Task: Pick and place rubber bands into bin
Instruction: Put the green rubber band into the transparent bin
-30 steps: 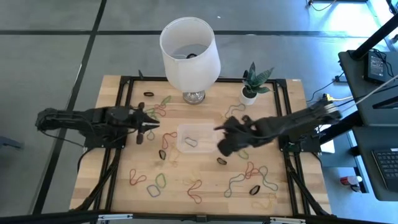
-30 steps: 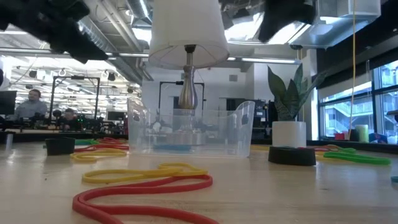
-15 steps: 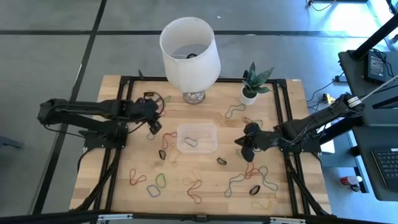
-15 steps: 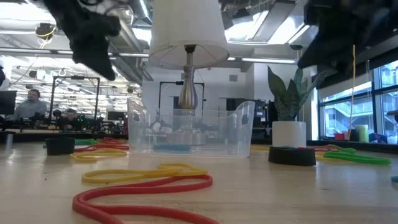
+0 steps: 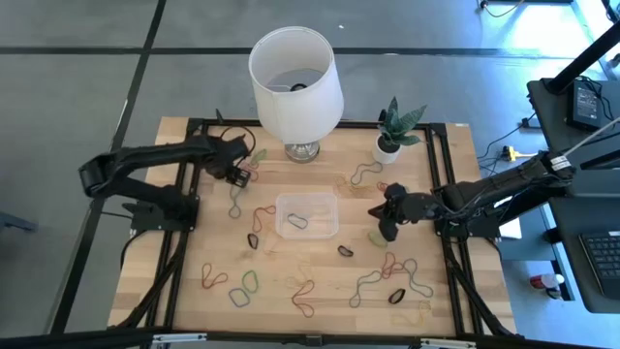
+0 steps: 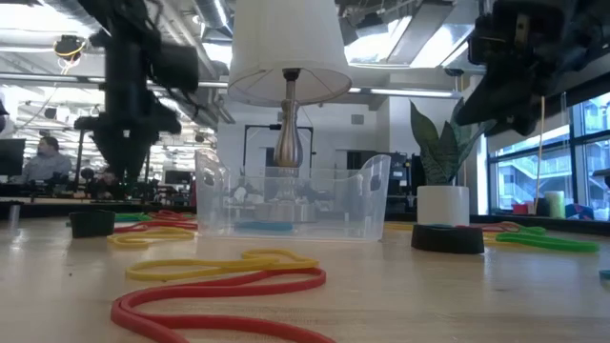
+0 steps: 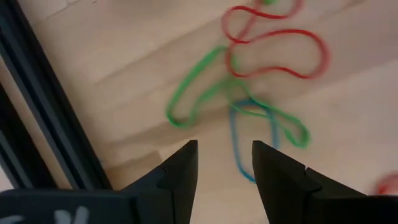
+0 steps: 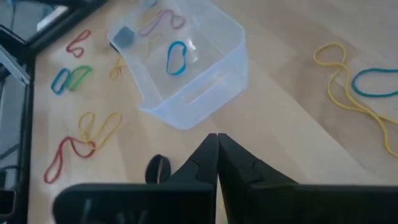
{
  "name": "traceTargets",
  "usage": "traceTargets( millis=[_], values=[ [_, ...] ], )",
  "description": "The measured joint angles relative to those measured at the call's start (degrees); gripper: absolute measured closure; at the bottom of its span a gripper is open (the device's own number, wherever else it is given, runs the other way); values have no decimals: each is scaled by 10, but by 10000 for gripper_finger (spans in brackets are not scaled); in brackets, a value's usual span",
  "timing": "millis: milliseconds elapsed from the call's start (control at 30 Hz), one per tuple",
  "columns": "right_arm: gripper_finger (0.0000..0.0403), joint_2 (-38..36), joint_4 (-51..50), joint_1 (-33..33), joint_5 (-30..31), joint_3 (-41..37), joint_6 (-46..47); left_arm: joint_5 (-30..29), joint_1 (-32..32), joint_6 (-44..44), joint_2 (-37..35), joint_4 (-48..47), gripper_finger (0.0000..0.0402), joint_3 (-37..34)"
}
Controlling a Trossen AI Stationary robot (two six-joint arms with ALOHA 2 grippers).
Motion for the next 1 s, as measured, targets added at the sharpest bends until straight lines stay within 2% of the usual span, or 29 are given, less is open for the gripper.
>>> traceTargets(
  millis=[267,567,700,867,1000],
  values=[
    [391,0,24,-17,4,0,6,10,88,48,98,48,256,0],
    [391,0,67,-35,5,0,21,34,149,116,191,86,265,3],
    [391,0,83,-35,5,0,19,58,161,138,204,86,305,4],
    [391,0,77,-35,5,0,15,48,161,156,176,84,389,2],
    [391,0,74,-35,5,0,-10,50,155,155,134,46,399,1]
  ],
)
